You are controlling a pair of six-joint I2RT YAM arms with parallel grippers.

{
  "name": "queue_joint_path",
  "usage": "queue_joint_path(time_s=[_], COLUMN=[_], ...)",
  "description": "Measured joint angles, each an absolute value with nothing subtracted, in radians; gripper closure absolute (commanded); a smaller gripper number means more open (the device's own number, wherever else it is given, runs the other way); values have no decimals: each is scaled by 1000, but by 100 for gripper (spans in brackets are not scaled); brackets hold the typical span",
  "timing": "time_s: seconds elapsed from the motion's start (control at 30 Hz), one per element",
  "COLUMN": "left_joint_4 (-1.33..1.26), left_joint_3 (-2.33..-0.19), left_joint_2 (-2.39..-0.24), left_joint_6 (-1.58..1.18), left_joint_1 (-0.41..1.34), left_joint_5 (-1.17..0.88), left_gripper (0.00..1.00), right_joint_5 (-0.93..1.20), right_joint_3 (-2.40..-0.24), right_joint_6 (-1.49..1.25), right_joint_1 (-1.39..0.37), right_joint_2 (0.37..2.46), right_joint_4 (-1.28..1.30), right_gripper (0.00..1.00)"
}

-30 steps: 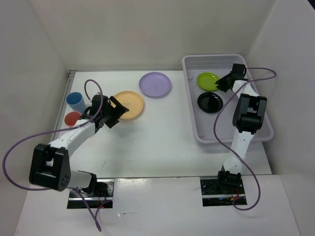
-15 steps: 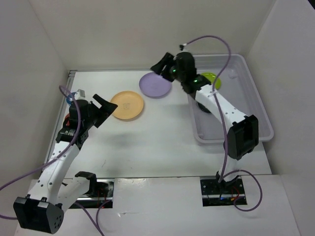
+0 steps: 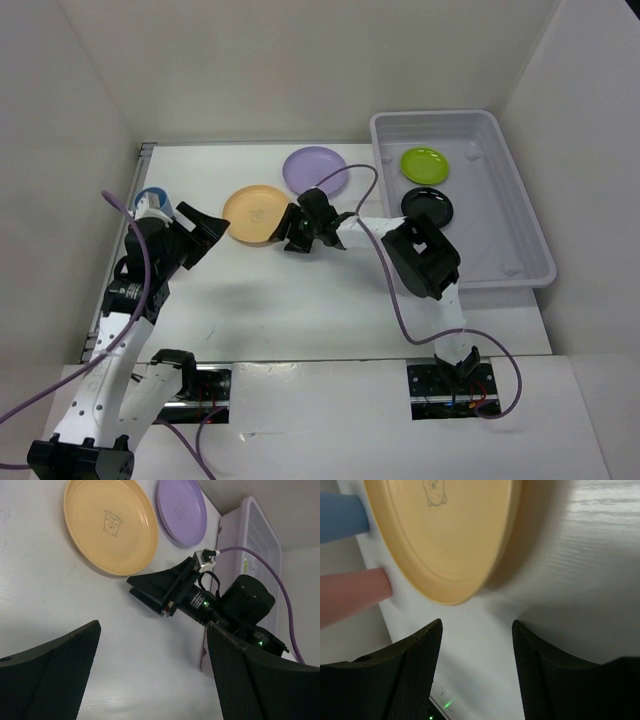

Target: Place the mixed dishes into the plastic bin

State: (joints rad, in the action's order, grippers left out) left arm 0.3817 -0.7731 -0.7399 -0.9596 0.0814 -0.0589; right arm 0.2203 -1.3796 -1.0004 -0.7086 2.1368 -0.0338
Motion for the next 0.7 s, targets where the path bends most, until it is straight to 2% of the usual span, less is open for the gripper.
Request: queue_joint_path(time_s=[0.07, 0.2, 0.37, 0.4, 0.43, 0.47, 0.7], left_joint_4=[386, 387, 390, 390, 390, 390, 393], left_joint_3=[-771, -771, -771, -771, -771, -771, -771], left_joint_2=[-736, -735, -735, -735, -735, -735, -730], left_joint_6=[-951, -945, -945, -945, -945, -945, -942], left_joint_1=[81, 74, 73, 73, 73, 73, 73], left_joint_5=[-60, -68, -73, -74, -74, -75, -75], left_gripper=[7, 6, 6, 6, 6, 6, 6], right_joint_5=[223, 211, 167, 156, 147, 135, 85], right_joint_3=[-1387, -1411, -1430, -1430, -1430, -1433, -1523], right_joint_6=[-1021, -1089, -1217, -1245, -1258, -1282, -1212], right_joint_1=[-709, -709, -709, -709, -709, -709, -693], right_joint_2=[2152, 2203, 2258, 2265, 2271, 2282, 2266], right_joint_4=[-74, -147, -240, -253, -265, -268, -133], right_gripper=[38, 50, 57, 78, 91, 100, 100])
